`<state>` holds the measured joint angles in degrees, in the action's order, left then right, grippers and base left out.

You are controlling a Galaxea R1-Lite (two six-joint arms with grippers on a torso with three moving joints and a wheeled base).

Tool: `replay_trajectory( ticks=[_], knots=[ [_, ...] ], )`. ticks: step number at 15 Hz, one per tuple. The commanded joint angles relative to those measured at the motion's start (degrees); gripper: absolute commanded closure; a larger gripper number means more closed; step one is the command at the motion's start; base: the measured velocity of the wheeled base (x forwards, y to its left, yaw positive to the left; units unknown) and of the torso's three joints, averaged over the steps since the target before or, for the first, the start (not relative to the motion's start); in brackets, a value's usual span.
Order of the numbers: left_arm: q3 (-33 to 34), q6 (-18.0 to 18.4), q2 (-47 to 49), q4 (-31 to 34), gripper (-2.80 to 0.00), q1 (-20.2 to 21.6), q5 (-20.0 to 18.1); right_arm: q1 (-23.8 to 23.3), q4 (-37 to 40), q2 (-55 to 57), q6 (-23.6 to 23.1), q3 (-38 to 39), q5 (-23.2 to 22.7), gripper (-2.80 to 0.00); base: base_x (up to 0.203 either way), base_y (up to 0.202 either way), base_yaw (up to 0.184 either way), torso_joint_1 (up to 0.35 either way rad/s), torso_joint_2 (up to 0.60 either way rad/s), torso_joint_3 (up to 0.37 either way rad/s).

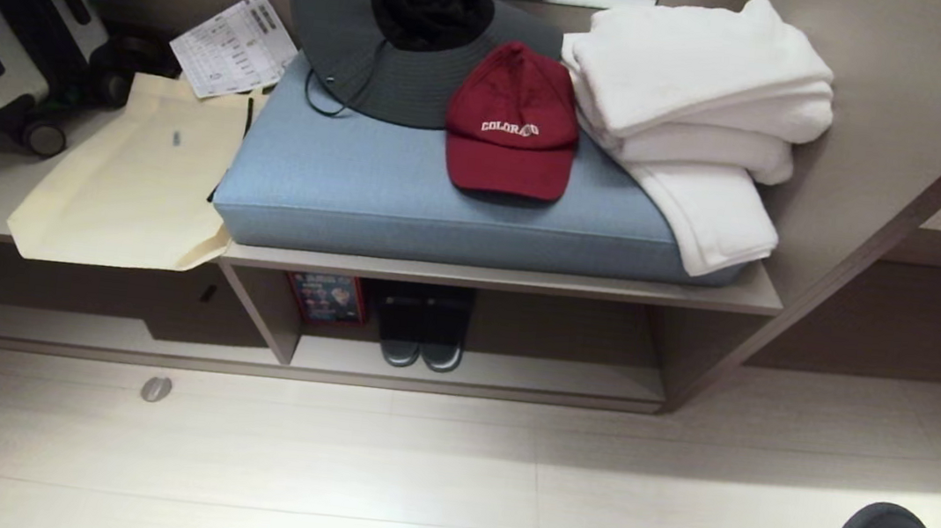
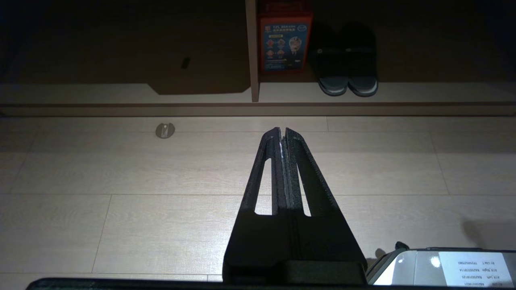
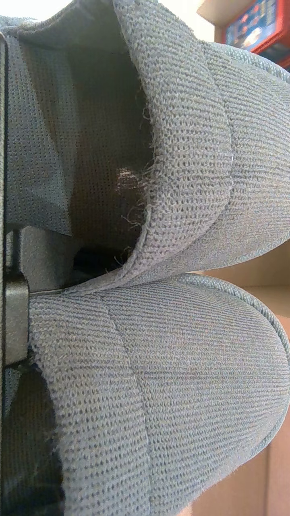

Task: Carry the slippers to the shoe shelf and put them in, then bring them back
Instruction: Place the slippers on the floor

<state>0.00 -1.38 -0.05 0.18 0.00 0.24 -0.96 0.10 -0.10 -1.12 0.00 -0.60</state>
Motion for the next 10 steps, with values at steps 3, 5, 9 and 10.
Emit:
replay_trajectory(
  ticks=[3, 5, 9, 10],
  knots=[
    [0.00, -0.03, 0.05, -0.01, 0.00, 0.00, 0.02, 0.00, -0.01, -0.08, -0.02, 0.09, -0.02, 0.00, 0.000, 0.000, 0.000, 0.001, 0.00, 0.198],
    [0.00, -0.03, 0.05, -0.01, 0.00, 0.00, 0.02, 0.00, -0.01, -0.08, -0.02, 0.09, -0.02, 0.00, 0.000, 0.000, 0.000, 0.003, 0.00, 0.203],
    [0.00, -0.03, 0.05, -0.01, 0.00, 0.00, 0.02, 0.00, -0.01, -0.08, -0.02, 0.09, -0.02, 0.00, 0.000, 0.000, 0.000, 0.002, 0.00, 0.203],
    [0.00, -0.03, 0.05, -0.01, 0.00, 0.00, 0.02, 0.00, -0.01, -0.08, -0.02, 0.09, -0.02, 0.00, 0.000, 0.000, 0.000, 0.002, 0.00, 0.200]
  ],
)
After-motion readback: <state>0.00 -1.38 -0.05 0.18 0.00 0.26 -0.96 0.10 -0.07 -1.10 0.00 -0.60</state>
